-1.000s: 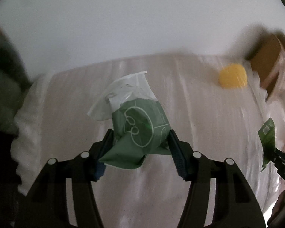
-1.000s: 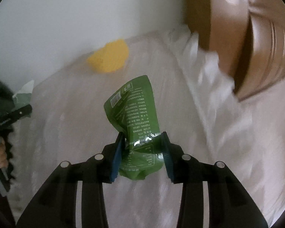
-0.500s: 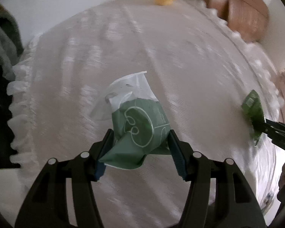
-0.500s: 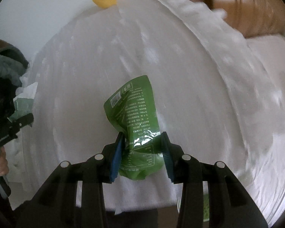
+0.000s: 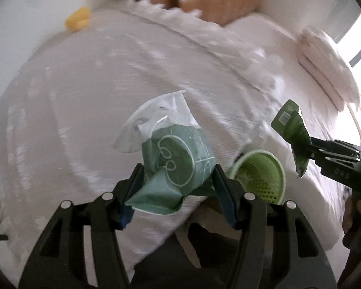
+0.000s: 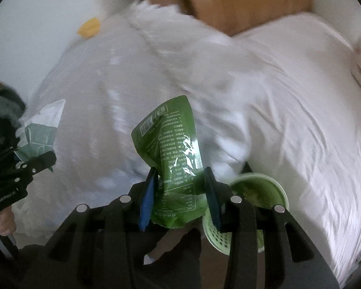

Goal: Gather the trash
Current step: 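Carry both wrappers to the wastebasket and open the right tool to drop its wrapper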

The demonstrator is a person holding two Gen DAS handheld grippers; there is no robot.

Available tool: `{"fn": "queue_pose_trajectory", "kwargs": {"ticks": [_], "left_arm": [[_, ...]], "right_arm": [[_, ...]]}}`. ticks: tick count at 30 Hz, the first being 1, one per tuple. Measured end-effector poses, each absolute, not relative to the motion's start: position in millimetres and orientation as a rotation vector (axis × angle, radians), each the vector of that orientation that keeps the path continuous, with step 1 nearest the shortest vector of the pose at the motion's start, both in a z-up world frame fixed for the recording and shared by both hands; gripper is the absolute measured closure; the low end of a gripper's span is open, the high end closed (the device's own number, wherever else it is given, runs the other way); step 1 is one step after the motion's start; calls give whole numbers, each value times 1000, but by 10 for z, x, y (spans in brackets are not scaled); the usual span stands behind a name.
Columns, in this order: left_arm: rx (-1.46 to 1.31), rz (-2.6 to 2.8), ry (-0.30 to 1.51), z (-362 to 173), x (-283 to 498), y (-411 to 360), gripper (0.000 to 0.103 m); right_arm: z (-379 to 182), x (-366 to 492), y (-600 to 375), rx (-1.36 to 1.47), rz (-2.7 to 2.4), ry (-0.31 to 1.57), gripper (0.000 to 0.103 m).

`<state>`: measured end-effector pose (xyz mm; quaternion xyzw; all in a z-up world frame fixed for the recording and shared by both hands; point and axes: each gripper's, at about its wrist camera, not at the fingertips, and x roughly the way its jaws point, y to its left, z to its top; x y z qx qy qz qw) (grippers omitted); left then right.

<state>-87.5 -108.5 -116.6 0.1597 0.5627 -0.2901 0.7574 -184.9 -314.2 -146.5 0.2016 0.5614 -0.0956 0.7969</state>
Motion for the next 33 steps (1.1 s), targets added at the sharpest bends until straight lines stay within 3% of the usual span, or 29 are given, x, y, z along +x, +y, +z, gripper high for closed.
{"fn": "queue_pose_trajectory", "kwargs": {"ticks": [10, 23, 27, 33], "left_arm": [[421, -699, 1219, -1178, -1251, -1586, 47], [446, -688, 1218, -1180, -1326, -1653, 47], [459, -683, 1221, -1189, -1328, -1656, 47], [464, -679, 1221, -1187, -1329, -1668, 47]], "right_arm": [[-1616, -2559, -3675, 507, -310, 1234, 63], [-1857, -2639, -3772, 522, -306, 1287, 62], [-2003, -2659, -3819, 530, -359, 1307, 30], [-2087, -2702, -3908, 579, -378, 1311, 28]]}}
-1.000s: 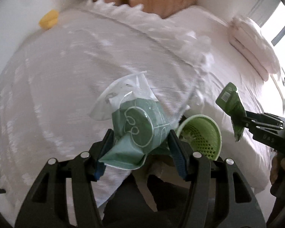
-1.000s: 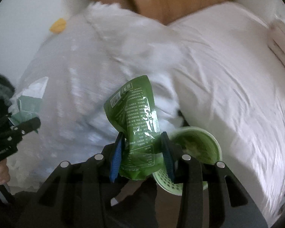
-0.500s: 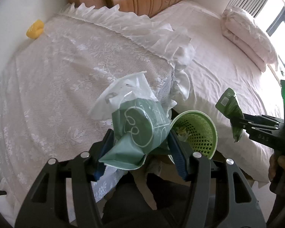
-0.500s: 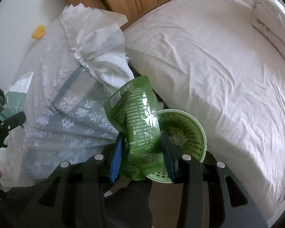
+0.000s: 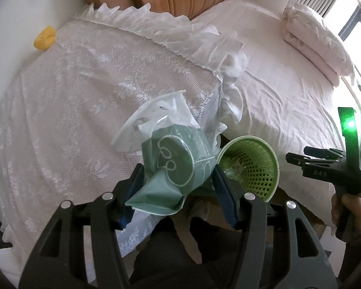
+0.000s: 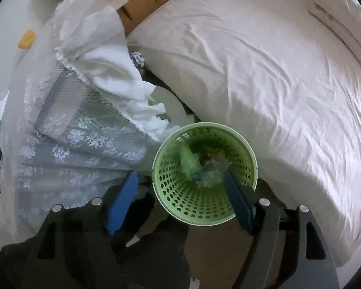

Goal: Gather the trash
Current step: 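Carry both wrappers to the wastebasket and open the right tool to drop its wrapper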

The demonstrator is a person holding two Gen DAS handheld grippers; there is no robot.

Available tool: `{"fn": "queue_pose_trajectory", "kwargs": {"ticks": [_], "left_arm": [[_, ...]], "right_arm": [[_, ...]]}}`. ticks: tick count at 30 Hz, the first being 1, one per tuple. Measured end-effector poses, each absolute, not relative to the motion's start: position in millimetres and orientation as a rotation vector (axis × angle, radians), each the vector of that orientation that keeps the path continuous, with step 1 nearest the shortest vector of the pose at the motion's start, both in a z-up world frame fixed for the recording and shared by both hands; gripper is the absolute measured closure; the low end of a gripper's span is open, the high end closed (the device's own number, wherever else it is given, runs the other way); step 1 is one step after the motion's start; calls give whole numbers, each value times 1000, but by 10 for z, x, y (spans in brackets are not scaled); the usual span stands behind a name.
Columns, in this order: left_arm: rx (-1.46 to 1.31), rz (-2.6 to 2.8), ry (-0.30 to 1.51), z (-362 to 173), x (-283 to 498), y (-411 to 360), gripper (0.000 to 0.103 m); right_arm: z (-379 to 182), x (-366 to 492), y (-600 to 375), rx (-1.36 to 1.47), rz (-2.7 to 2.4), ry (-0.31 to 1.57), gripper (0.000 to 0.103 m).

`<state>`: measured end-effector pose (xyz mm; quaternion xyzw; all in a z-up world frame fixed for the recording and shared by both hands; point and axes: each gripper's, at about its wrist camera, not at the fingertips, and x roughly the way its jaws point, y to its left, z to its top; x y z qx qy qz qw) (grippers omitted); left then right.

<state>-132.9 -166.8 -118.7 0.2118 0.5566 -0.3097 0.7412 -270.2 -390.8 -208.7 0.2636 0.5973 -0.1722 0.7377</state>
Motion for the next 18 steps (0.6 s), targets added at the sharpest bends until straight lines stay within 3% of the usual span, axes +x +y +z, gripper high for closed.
{"fn": "queue_pose_trajectory", "kwargs": {"ticks": [17, 18], "left_arm": [[490, -687, 1227, -1204, -1328, -1631, 47], [507, -698, 1224, -1214, -1354, -1659, 47]], "right_arm": [[-2137, -2650, -3837, 582, -373, 1318, 27], [-2135, -2655, -3835, 582, -377, 1317, 23]]}}
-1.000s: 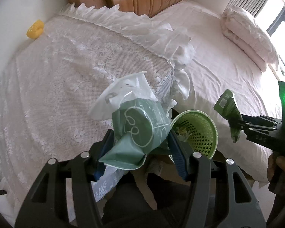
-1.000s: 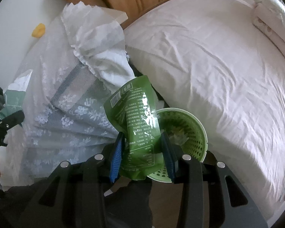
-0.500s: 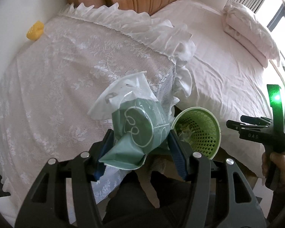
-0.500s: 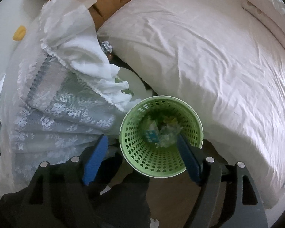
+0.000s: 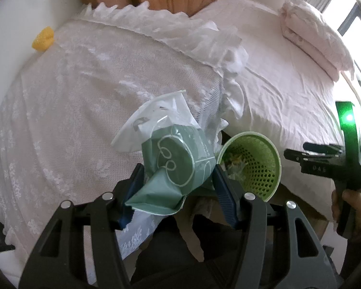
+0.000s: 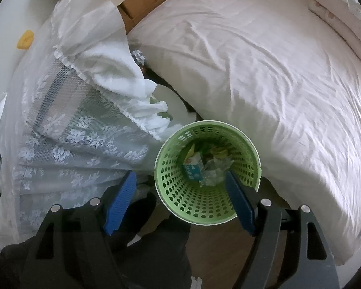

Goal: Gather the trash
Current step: 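Carry both wrappers to the wastebasket and open the right tool to drop its wrapper, then lower the green-and-white wrapper into the wastebasket and open the left tool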

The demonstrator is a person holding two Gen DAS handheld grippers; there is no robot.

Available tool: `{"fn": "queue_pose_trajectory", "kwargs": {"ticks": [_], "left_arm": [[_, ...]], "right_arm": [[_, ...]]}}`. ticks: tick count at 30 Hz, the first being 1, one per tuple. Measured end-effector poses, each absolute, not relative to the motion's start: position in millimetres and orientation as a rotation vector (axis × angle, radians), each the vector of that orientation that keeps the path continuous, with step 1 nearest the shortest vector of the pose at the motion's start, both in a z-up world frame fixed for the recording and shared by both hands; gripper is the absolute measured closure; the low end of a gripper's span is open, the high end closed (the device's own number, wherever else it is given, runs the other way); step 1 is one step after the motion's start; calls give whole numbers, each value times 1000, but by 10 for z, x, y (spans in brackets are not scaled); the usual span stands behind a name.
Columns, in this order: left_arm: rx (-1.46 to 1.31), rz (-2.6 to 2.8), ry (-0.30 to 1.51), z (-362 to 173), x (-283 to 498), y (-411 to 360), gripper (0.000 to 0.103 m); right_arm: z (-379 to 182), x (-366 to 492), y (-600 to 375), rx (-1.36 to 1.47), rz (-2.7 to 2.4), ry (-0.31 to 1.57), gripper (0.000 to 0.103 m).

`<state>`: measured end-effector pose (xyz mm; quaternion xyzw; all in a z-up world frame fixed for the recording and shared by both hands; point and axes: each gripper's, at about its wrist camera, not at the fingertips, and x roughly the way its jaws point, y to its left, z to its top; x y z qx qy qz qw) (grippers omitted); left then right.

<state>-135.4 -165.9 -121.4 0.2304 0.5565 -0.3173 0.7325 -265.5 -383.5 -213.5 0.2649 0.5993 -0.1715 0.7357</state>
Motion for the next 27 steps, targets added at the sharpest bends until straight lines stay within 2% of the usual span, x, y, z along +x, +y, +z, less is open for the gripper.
{"fn": "queue_pose_trajectory", "kwargs": {"ticks": [2, 8, 19, 27], "left_arm": [[537, -721, 1218, -1233, -1419, -1721, 47], [704, -859, 1197, -1409, -1776, -2090, 47], [870, -1046, 1212, -1805, -2285, -2686, 47], [996, -1085, 1301, -2393, -2597, -2951, 47]], "right_arm": [[-2116, -2659, -3836, 581, -389, 1309, 17], [-2083, -2793, -3924, 611, -447, 1271, 8], [-2174, -3710, -4295, 800, -635, 1202, 7], [-2426, -4267, -4300, 880, -682, 1160, 7]]}}
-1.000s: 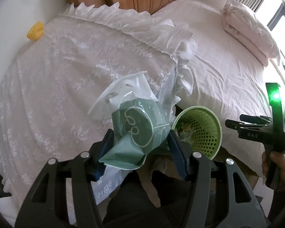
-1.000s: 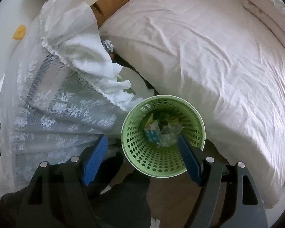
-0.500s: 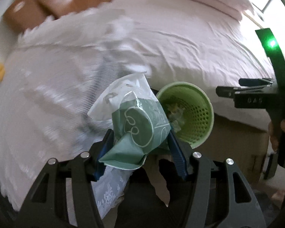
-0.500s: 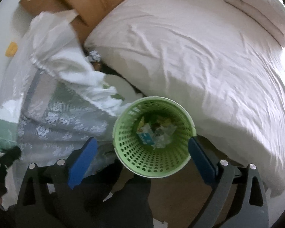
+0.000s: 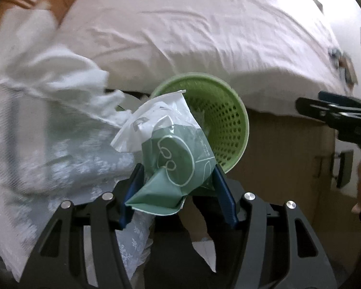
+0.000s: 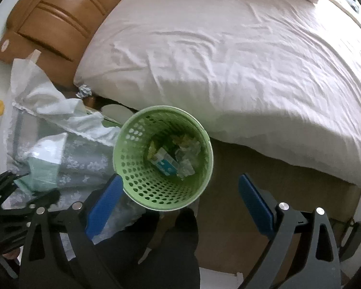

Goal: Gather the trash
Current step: 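Lower the green-and-white wrapper into the wastebasket and open the left tool, then move the right tool over the bed to the yellow sponge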

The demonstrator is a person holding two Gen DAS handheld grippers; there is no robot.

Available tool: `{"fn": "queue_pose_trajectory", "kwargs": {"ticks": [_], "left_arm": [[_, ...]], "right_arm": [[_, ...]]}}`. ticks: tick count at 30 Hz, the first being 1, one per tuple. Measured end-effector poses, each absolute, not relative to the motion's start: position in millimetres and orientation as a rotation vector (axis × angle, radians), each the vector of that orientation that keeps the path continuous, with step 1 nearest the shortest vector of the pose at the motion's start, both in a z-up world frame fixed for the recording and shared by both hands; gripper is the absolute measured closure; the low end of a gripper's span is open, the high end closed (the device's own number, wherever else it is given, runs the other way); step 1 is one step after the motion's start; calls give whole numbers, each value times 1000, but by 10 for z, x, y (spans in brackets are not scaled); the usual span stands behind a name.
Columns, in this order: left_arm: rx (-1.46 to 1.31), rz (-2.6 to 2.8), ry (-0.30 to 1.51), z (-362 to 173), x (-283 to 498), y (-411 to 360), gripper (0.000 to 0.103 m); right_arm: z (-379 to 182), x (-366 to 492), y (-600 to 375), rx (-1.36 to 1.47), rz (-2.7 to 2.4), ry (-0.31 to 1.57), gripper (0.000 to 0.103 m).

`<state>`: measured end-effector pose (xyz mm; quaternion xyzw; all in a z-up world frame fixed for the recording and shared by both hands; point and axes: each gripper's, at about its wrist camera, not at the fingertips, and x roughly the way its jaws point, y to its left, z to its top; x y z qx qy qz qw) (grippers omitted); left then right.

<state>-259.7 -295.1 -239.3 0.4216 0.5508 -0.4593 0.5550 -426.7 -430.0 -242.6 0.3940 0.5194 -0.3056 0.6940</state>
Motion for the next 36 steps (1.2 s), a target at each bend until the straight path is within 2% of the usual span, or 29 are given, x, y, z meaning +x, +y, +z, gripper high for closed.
{"fn": "queue_pose_trajectory", "kwargs": {"ticks": [8, 12, 14, 17, 23, 30, 36], "left_arm": [[1078, -1052, 1384, -3088, -2731, -3364, 47], [1126, -1036, 1389, -3239, -2778, -3506, 46], [1128, -1044, 1402, -3257, -2783, -3504, 42], [1137, -1048, 1377, -3248, -2819, -3488, 26], [1140, -1035, 1364, -3178, -2811, -3413, 14], [1072, -1007, 1362, -2971, -2716, -3379, 12], [989, -987, 1294, -2515, -2566, -3167, 12]], "right_arm": [[-2611, -4538, -4290, 923, -718, 1181, 7], [-2645, -4591, -4270, 930, -720, 1187, 7], [-2652, -4599, -4272, 927, -716, 1192, 7], [-2690, -4610, -4282, 932, -708, 1199, 6], [-2731, -4535, -4257, 933, -693, 1210, 6], [-2736, -4444, -4253, 911, -705, 1216, 4], [-2746, -4285, -4306, 884, -685, 1222, 3]]}}
